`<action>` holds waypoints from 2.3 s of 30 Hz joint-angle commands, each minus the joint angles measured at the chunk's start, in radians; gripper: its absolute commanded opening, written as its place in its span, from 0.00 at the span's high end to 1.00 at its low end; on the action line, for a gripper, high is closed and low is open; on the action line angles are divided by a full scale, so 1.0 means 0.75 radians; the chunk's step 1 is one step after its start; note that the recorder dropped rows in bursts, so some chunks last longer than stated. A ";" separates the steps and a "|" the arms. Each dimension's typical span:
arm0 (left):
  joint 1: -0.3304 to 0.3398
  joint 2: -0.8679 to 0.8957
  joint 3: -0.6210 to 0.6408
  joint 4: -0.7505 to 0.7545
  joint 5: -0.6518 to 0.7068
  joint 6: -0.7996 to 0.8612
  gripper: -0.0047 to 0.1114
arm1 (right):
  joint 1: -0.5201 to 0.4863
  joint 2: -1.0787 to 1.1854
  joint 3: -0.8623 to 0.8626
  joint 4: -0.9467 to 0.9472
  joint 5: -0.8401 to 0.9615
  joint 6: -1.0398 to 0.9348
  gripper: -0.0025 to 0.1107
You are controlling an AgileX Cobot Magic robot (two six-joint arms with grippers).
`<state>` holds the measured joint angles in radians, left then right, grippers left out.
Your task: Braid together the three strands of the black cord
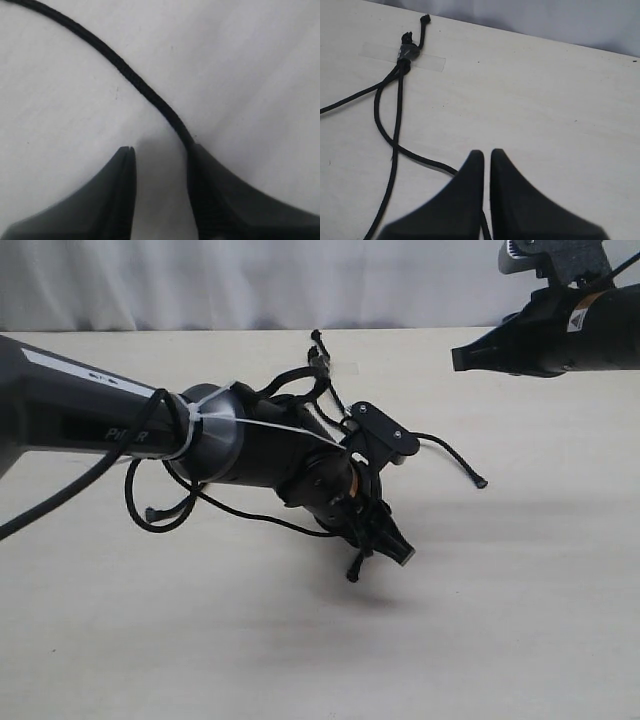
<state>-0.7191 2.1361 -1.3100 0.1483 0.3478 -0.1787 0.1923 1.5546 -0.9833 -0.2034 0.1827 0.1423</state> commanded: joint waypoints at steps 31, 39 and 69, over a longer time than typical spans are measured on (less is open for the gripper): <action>-0.027 0.081 -0.016 -0.097 -0.022 0.046 0.94 | -0.007 0.031 0.007 0.011 -0.052 0.003 0.94; 0.061 -0.062 -0.108 0.174 0.232 0.053 0.96 | -0.007 0.031 0.007 0.011 -0.052 0.003 0.94; 0.576 -0.015 0.108 0.118 0.094 0.070 0.96 | -0.007 0.031 0.011 0.052 -0.063 0.005 0.94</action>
<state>-0.2767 2.1195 -1.2351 0.2889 0.3846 -0.1298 0.1923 1.5769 -0.9793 -0.1657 0.1517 0.1423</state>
